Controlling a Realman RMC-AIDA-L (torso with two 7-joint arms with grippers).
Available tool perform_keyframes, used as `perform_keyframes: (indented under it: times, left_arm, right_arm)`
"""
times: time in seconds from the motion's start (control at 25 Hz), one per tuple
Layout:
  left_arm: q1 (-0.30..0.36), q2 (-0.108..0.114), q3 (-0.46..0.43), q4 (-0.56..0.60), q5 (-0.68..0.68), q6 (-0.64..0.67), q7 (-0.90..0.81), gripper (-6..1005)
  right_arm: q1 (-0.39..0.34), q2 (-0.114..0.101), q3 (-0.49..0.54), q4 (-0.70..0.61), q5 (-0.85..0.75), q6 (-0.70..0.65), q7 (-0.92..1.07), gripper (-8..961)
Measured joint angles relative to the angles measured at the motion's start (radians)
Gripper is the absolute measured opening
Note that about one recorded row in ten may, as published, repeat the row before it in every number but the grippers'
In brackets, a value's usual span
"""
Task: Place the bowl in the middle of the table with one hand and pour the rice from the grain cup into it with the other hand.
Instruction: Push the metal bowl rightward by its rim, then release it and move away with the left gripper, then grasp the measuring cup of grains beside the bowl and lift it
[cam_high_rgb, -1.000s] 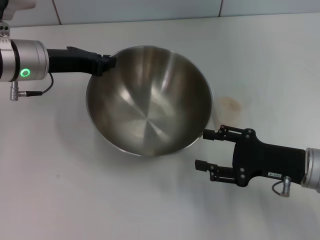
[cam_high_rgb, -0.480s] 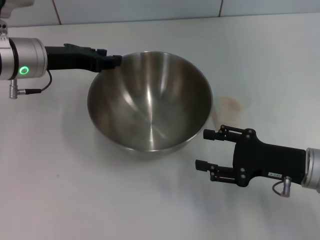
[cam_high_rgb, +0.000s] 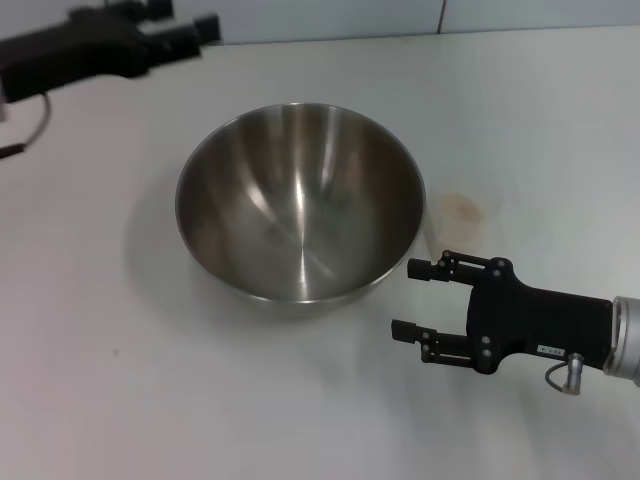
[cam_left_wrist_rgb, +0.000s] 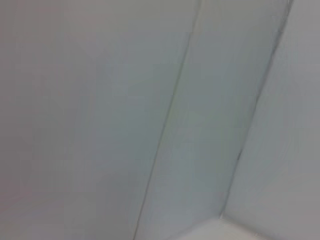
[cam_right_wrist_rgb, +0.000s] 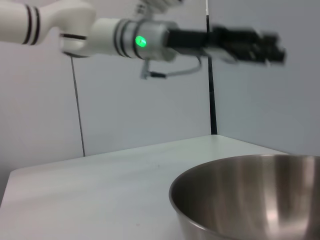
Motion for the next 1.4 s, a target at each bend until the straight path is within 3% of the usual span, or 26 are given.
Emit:
perform_keyframes:
  times: [0.12,0.2,0.36,0.4,0.44,0.56,0.6,0.64,0.8,1.4]
  left_arm:
    - [0.038,0.001,-0.037,0.004,-0.069,0.086,0.085,818]
    - [0.084,0.001,-0.101,-0.003,-0.106,0.227,0.197,816]
    - [0.114,0.001,-0.136,-0.012,-0.110,0.315,0.274,813]
    - [0.167,0.005,-0.185,-0.060,-0.110,0.437,0.422,813]
    - [0.167,0.005,-0.185,-0.060,-0.110,0.437,0.422,813]
    - [0.205,0.026,-0.200,-0.149,-0.106,0.499,0.553,813]
    - [0.216,0.050,-0.196,-0.234,-0.099,0.523,0.634,813]
    - [0.216,0.050,-0.196,-0.234,-0.099,0.523,0.634,813]
    - [0.220,0.092,-0.200,-0.425,-0.011,0.530,0.811,813]
    - [0.254,0.079,-0.204,-0.530,0.141,0.417,0.952,813]
  right_arm:
    - [0.000,0.000,0.000,0.000,0.000,0.000,0.000,720]
    - [0.000,-0.001,-0.001,0.000,0.000,0.000,0.000,721]
    - [0.000,-0.001,0.001,-0.005,0.000,0.000,0.000,721]
    - [0.000,-0.001,0.002,-0.007,0.000,0.000,0.000,721]
    - [0.000,-0.001,0.002,-0.007,0.000,0.000,0.000,721]
    - [0.000,-0.001,0.004,-0.008,0.000,0.000,0.000,721]
    - [0.000,-0.002,0.004,-0.008,0.000,0.000,0.000,721]
    - [0.000,-0.002,0.004,-0.008,0.000,0.000,0.000,721]
    - [0.000,0.000,0.006,-0.009,0.000,0.000,0.000,721]
    - [0.000,-0.001,0.004,-0.012,0.000,0.000,0.000,721]
